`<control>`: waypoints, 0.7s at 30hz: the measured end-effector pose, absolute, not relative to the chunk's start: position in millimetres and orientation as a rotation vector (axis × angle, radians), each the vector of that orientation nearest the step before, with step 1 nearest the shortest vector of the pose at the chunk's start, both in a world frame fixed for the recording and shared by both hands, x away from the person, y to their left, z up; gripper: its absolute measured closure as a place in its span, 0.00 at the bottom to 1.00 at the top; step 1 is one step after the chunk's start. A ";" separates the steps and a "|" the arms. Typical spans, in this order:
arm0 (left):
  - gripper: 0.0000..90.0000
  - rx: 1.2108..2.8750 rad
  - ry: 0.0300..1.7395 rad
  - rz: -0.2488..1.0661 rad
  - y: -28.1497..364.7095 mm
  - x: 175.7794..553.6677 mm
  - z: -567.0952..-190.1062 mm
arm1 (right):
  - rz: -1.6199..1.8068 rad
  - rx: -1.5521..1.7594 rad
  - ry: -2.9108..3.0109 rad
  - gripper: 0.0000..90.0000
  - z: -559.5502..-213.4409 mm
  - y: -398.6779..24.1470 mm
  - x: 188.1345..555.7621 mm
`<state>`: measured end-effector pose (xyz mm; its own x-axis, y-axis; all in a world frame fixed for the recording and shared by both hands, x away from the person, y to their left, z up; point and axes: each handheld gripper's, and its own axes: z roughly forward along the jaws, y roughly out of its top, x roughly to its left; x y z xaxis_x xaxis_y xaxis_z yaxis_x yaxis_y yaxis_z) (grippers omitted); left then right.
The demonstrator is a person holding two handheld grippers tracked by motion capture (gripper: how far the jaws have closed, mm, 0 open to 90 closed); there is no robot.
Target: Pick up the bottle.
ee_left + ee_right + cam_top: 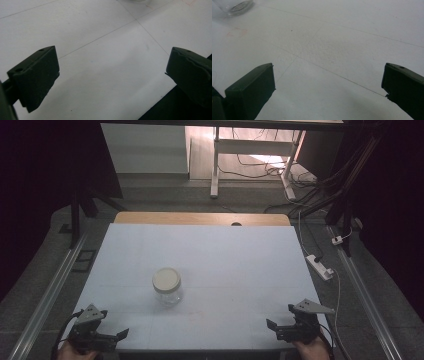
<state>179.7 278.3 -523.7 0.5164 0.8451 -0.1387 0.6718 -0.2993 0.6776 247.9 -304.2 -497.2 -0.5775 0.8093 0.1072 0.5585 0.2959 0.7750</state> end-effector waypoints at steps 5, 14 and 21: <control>0.00 2.086 1.213 0.318 275.9 179.8 -523.9 | 1.138 1.215 2.285 0.00 -497.5 -301.3 247.5; 0.00 2.104 1.195 0.304 275.0 180.0 -524.0 | 1.114 1.187 2.311 0.00 -497.9 -298.2 247.5; 0.00 2.116 1.200 0.300 273.9 180.9 -524.5 | 1.117 1.169 2.325 0.00 -498.2 -297.6 247.6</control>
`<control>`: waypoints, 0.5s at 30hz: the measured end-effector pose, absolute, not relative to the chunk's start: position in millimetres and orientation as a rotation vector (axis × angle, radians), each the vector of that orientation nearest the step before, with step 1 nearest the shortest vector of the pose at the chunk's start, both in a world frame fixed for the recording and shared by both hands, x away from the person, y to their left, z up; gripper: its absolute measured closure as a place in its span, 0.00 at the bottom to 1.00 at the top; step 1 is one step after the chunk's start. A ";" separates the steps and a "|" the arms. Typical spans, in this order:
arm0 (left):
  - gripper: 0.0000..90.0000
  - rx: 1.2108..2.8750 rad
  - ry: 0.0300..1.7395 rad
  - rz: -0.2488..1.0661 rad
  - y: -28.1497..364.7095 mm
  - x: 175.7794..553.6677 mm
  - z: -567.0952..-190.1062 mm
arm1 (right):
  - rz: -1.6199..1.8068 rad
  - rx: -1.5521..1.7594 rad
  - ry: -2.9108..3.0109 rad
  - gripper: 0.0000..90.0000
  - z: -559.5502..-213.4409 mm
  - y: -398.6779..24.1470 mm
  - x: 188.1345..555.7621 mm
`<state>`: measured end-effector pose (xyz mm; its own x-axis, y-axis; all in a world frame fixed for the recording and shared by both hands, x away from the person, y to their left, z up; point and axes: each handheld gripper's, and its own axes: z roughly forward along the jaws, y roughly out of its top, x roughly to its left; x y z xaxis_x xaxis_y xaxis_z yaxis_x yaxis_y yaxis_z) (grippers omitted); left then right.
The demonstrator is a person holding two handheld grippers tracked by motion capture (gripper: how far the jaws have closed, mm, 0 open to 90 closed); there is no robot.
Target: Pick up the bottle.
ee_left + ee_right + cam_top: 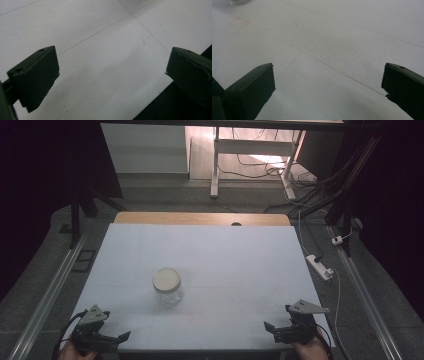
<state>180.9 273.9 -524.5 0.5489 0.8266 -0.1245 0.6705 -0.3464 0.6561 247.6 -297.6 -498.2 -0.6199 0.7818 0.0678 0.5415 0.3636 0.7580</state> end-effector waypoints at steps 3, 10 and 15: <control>0.00 2.129 1.201 0.302 272.8 181.4 -524.7 | 1.120 1.174 2.330 0.00 -498.2 -298.0 247.9; 0.00 2.112 1.192 0.280 273.5 182.1 -523.9 | 1.116 1.166 2.340 0.00 -498.4 -297.2 248.1; 0.00 2.114 1.171 0.282 271.2 183.1 -523.3 | 1.117 1.169 2.340 0.00 -498.5 -297.3 248.2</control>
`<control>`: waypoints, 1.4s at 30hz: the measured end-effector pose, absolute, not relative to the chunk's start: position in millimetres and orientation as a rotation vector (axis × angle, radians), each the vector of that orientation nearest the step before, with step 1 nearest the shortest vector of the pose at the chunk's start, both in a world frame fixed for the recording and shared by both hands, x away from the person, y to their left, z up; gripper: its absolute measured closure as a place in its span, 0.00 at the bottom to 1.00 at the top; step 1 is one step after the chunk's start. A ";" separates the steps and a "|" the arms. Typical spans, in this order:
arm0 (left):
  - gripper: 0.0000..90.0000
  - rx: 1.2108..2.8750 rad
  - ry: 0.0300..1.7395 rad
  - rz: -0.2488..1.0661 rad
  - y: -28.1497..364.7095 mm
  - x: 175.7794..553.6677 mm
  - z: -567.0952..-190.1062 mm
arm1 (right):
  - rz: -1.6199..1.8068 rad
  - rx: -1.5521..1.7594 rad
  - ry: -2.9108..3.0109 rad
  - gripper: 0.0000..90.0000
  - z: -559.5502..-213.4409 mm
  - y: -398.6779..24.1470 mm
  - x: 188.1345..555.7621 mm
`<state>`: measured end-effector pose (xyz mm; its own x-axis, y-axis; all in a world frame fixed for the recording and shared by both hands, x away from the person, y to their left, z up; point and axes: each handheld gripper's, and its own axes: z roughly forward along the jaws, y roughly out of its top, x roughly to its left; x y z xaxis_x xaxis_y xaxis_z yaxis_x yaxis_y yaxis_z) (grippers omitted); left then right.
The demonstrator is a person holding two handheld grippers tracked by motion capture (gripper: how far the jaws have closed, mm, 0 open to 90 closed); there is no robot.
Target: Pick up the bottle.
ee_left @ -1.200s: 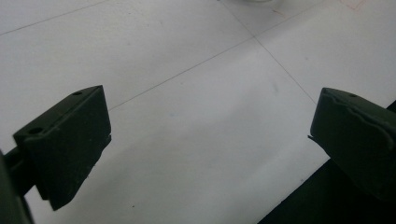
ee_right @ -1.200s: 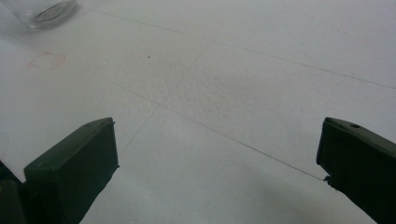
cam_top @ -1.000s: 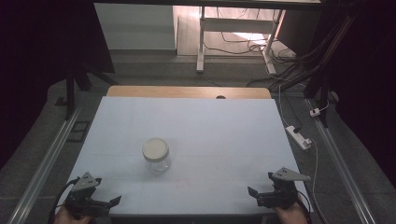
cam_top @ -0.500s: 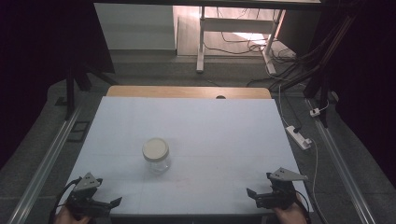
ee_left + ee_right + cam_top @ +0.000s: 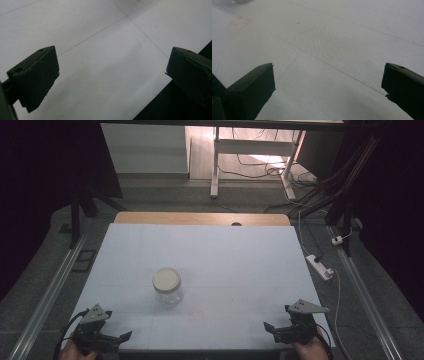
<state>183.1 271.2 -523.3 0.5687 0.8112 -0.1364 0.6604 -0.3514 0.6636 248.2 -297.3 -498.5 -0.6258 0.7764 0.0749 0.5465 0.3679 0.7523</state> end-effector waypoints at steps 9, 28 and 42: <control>0.00 2.099 1.146 0.291 269.1 184.3 -519.6 | 1.112 1.168 2.344 0.00 -498.6 -296.8 248.4; 0.00 2.073 1.022 0.300 260.5 203.8 -515.1 | 1.105 1.163 2.353 0.00 -499.2 -296.1 249.3; 0.00 2.079 0.984 0.312 239.0 225.8 -511.7 | 1.093 1.164 2.364 0.00 -499.5 -295.2 249.7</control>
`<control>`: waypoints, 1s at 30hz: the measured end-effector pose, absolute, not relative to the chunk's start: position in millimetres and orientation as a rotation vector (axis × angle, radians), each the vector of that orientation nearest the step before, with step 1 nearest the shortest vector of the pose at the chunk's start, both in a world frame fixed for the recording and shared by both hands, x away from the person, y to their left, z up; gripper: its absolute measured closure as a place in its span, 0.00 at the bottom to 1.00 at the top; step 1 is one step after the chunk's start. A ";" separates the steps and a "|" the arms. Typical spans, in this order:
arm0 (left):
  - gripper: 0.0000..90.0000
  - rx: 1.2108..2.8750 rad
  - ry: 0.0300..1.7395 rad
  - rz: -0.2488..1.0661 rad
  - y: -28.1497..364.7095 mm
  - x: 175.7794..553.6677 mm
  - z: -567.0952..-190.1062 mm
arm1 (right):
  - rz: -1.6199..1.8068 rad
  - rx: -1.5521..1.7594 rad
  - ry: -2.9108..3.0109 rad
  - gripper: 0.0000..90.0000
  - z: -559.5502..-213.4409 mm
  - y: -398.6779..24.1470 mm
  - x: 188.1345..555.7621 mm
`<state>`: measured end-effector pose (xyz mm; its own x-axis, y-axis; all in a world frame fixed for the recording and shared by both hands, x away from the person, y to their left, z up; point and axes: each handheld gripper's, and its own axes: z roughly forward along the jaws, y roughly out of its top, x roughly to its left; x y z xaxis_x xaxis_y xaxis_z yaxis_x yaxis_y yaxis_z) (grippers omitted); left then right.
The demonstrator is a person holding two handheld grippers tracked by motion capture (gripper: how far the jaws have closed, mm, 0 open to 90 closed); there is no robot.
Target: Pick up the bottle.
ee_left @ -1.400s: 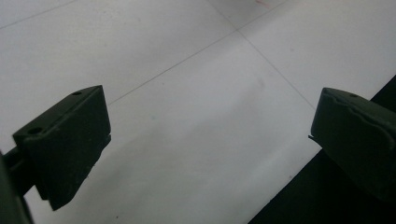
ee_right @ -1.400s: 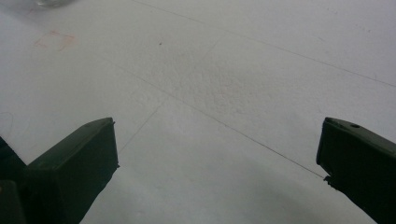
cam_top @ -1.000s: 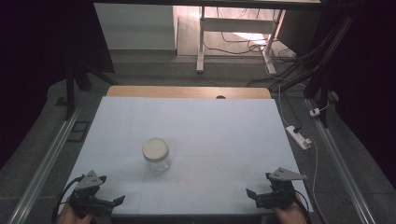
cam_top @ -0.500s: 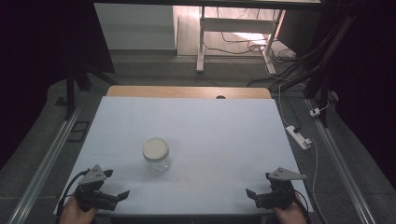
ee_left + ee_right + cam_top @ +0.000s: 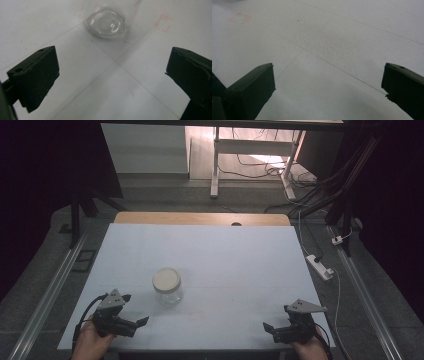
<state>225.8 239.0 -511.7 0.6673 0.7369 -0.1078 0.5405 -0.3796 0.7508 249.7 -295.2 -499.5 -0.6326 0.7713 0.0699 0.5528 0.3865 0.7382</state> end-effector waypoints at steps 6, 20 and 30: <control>0.00 2.083 0.965 0.298 232.7 236.7 -509.8 | 1.089 1.164 2.367 0.00 -499.5 -295.2 249.9; 0.00 2.086 0.928 0.278 216.8 263.4 -505.7 | 1.086 1.165 2.370 0.00 -499.7 -295.0 250.2; 0.00 2.090 0.914 0.305 205.3 280.0 -504.8 | 1.088 1.167 2.373 0.00 -499.8 -295.1 250.5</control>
